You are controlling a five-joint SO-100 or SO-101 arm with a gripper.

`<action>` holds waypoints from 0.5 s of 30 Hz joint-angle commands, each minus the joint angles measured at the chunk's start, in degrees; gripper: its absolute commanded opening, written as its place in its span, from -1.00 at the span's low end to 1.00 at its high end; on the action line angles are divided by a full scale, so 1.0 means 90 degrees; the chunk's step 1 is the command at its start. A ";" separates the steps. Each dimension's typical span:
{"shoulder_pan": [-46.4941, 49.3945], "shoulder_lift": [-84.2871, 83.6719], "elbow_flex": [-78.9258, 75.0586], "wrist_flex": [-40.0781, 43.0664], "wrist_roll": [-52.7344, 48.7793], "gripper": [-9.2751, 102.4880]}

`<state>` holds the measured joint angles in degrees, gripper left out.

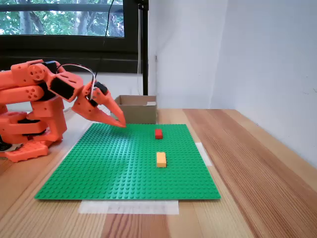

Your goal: Pick the yellow lego block and put it in the box.

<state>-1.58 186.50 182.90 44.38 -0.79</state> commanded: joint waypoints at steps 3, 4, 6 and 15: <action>0.0010 0.0010 0.0039 -0.0098 0.0000 -0.85; 0.0010 -0.0029 0.0029 -0.0117 0.0000 -0.85; 0.0010 -0.0039 0.0020 -0.0146 0.0039 -0.85; 0.0068 -0.0078 -0.0352 0.0186 0.0039 -0.85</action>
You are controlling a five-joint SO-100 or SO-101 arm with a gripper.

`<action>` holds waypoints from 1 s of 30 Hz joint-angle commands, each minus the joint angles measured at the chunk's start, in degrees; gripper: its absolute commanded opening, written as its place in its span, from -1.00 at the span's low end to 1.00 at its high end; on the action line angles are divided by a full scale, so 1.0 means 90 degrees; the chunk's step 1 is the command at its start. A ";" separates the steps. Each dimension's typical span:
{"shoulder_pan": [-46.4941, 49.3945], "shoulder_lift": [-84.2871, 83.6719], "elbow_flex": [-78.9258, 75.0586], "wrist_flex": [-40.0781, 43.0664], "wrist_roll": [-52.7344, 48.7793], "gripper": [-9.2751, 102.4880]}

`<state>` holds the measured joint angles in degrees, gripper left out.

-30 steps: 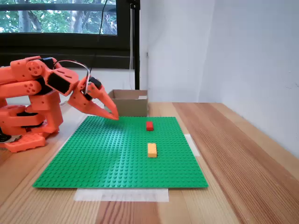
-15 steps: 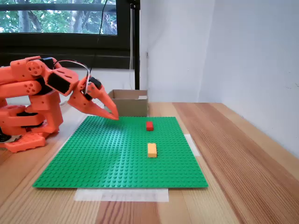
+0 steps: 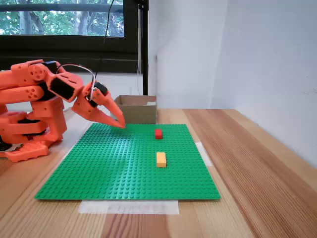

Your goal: Pick the yellow lego block and put it in the box.

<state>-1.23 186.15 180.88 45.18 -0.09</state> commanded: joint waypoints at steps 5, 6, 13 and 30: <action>0.0049 -0.0361 -0.0439 0.0283 -0.0430 -0.85; 0.0059 -0.0479 -0.0508 0.0283 -0.0508 -0.85; 0.0244 -0.1729 -0.1631 0.0576 -0.0439 -0.85; 0.0605 -0.4502 -0.3965 0.0791 -0.0313 -0.85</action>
<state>3.69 148.10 149.41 52.38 -2.55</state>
